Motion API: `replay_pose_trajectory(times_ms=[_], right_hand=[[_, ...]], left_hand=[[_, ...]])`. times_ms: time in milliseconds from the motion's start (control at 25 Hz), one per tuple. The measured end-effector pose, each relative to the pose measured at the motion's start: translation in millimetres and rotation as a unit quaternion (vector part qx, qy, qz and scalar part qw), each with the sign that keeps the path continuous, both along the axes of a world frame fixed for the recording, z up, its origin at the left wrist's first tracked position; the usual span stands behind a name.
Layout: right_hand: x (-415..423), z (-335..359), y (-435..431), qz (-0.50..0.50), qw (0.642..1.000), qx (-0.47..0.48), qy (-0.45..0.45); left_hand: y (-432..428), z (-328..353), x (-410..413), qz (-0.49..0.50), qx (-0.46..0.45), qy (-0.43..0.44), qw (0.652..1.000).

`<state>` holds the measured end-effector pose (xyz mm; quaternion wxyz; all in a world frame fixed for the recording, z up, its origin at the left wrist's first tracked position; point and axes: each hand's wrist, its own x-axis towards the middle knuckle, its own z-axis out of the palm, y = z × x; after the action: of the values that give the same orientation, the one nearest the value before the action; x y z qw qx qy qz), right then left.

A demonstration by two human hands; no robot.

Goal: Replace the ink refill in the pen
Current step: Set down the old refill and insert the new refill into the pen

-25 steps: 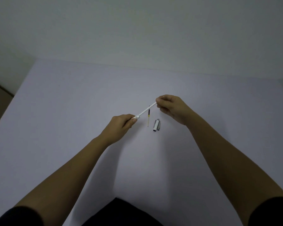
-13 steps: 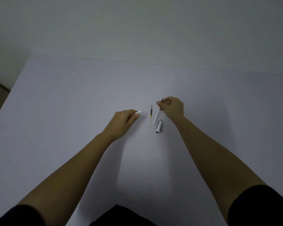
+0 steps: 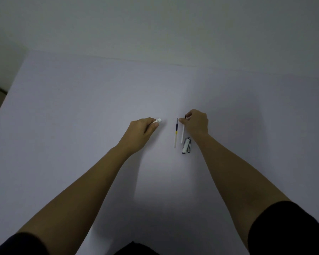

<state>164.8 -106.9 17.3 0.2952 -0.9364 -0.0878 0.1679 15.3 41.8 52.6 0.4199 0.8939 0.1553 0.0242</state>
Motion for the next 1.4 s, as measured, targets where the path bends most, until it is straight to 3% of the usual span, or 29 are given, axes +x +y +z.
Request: replay_pose_trajectory(times_ms=[360, 640, 960, 1240, 1400], right_hand=[[-3, 8, 1, 0.018, 1.0, -0.024, -0.006], [-16, 16, 17, 0.106, 0.991, -0.079, -0.023], [-29, 11, 38, 0.096, 0.989, -0.106, -0.048], [-28, 32, 51, -0.016, 0.997, 0.056, 0.04], [-25, 58, 31, -0.114, 0.966, 0.221, 0.072]], left_hand=[[-2, 3, -3, 0.009, -0.002, 0.0, 1.0], [-1, 6, -6, 0.011, 0.003, -0.004, 1.0], [8, 4, -11, 0.02, 0.002, 0.014, 1.0], [18, 6, -15, 0.032, 0.011, 0.019, 0.999], [16, 8, -18, 0.043, -0.01, 0.026, 0.999]])
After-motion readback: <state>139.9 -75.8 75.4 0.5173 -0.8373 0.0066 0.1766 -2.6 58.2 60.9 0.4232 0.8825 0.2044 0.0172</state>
